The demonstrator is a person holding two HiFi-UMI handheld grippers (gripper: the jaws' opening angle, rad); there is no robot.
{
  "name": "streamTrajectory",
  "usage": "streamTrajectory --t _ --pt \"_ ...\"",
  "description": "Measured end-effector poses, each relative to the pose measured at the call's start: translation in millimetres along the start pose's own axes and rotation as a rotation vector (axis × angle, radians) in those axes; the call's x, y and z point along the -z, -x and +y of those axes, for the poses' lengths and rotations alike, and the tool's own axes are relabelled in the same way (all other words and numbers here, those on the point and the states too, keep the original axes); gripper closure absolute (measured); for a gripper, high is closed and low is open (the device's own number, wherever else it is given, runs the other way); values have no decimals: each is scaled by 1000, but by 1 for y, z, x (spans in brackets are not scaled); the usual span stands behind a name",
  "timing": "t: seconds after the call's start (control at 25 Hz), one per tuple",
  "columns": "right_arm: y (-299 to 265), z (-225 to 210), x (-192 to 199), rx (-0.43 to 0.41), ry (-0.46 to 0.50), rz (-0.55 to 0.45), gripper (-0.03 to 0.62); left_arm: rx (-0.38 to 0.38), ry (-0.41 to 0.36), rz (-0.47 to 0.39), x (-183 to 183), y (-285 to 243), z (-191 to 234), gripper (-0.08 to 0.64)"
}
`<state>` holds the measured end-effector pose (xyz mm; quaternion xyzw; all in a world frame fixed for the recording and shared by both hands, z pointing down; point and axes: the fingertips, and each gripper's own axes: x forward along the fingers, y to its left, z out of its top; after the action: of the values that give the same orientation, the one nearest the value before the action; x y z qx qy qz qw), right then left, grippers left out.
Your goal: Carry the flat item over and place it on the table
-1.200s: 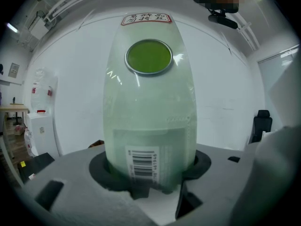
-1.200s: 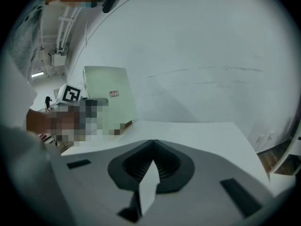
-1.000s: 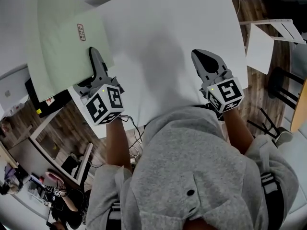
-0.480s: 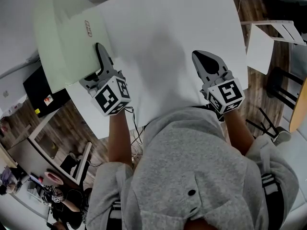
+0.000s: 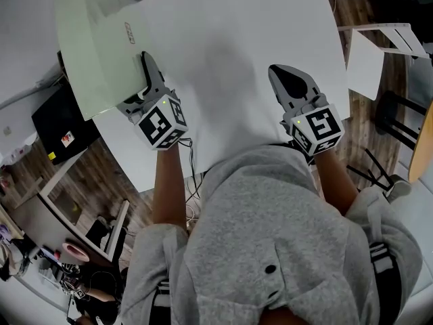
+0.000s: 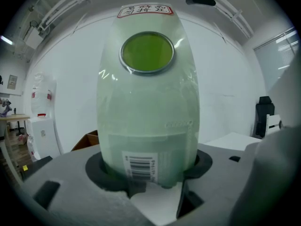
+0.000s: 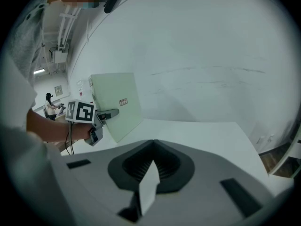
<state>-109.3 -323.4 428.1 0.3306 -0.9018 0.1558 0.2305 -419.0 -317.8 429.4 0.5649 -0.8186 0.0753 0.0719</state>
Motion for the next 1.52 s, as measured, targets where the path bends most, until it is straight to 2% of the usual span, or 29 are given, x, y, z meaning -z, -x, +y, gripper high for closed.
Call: streamTrajectory --t 0.16,0.48,0.8,0.96,1.04,1.16,1.52 --pt "6 10 -5 23 8 -15 566 33 -16 8 3 1 0 250" --pt "21 30 -10 84 33 -27 566 107 10 70 18 14 3 239" --pt "39 30 -19 114 48 -60 566 152 -37 89 16 24 -1 239" --pt "49 24 -18 115 34 -72 566 161 6 106 15 33 0 239" --pt "55 18 -17 109 27 -82 566 162 24 126 15 37 -3 232" --pt "69 11 -16 99 29 -107 566 148 4 132 9 49 -7 229" --pt "137 -11 -6 93 35 -198 566 66 -1 116 -1 125 -21 229"
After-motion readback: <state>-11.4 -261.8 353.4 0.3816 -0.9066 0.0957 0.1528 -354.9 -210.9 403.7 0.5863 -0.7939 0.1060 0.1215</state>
